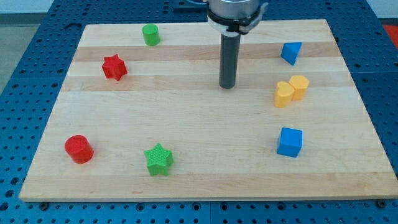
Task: Slide the green circle closer to the red star
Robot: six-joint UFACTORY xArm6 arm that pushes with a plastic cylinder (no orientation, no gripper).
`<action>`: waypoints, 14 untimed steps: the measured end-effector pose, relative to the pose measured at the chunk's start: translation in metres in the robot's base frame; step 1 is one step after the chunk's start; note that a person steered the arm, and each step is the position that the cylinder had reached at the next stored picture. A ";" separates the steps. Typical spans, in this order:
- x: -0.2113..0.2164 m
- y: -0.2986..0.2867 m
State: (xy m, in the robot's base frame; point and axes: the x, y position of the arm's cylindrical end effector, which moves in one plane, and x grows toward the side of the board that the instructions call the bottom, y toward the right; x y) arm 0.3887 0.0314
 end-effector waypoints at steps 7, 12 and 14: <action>-0.177 -0.133; -0.130 -0.186; -0.113 -0.187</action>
State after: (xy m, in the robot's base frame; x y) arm 0.2754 -0.1552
